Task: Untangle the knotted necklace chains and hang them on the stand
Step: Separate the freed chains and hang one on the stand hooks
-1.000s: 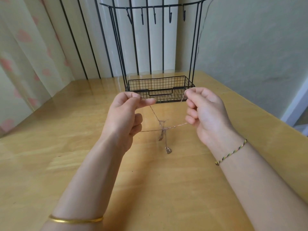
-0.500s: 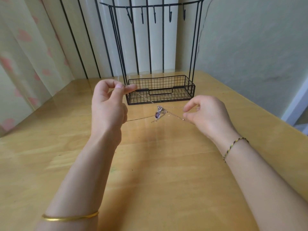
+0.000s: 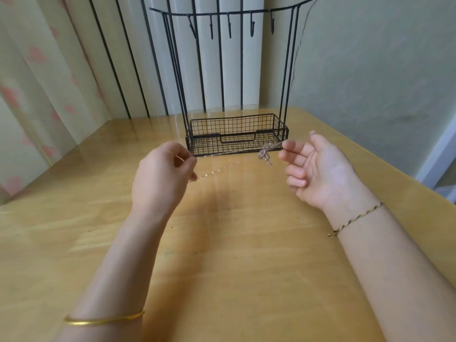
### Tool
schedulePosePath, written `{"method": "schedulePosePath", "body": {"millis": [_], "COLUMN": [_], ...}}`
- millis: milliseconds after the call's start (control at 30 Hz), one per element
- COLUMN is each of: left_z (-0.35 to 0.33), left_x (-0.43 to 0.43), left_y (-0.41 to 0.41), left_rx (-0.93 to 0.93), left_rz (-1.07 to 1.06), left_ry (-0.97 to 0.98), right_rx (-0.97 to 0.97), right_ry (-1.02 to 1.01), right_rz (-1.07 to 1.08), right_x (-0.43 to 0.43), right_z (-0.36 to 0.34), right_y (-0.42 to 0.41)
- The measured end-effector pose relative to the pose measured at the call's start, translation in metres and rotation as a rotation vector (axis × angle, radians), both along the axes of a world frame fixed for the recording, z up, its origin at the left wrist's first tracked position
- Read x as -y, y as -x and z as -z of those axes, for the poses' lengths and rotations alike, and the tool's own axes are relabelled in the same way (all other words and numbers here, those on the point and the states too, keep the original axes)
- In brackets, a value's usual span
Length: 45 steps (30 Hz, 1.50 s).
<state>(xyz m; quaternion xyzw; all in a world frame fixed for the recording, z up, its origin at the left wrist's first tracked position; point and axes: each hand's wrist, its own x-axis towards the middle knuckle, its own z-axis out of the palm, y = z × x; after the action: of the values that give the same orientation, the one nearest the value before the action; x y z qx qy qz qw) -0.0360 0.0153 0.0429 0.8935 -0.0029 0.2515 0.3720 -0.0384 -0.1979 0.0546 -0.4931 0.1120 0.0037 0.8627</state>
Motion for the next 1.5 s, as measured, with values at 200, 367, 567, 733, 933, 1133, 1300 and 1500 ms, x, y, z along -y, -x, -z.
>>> {"method": "schedulePosePath", "body": {"millis": [200, 367, 567, 733, 933, 1133, 1300, 1500], "left_z": [0.011, 0.011, 0.008, 0.007, 0.003, 0.025, 0.032, 0.021], "left_x": [-0.007, -0.006, 0.002, 0.013, 0.041, 0.063, 0.061, 0.039], "left_y": [-0.008, -0.006, -0.006, -0.002, 0.011, 0.010, 0.005, 0.001], "left_rx": [-0.164, -0.209, -0.386, -0.455, -0.333, -0.342, -0.341, -0.337], "left_rz": [-0.089, -0.128, -0.034, 0.083, 0.457, 0.678, 0.613, 0.495], "left_ry": [-0.278, -0.189, 0.281, 0.078, 0.054, -0.005, -0.099, 0.289], "right_rx": [-0.014, 0.025, 0.098, 0.283, 0.387, 0.458, 0.492, 0.301], "right_ry": [0.213, 0.447, 0.299, 0.380, 0.456, 0.239, 0.064, -0.055], "right_rz": [0.229, 0.420, 0.209, -0.072, -0.186, -0.329, -0.345, 0.034], "right_x": [0.003, -0.001, -0.006, -0.018, -0.024, -0.029, -0.026, -0.004], "right_z": [0.004, 0.003, 0.001, -0.003, -0.006, -0.010, -0.017, -0.016], "right_y": [0.001, 0.001, 0.007, 0.012, 0.016, 0.019, 0.021, 0.011]}}
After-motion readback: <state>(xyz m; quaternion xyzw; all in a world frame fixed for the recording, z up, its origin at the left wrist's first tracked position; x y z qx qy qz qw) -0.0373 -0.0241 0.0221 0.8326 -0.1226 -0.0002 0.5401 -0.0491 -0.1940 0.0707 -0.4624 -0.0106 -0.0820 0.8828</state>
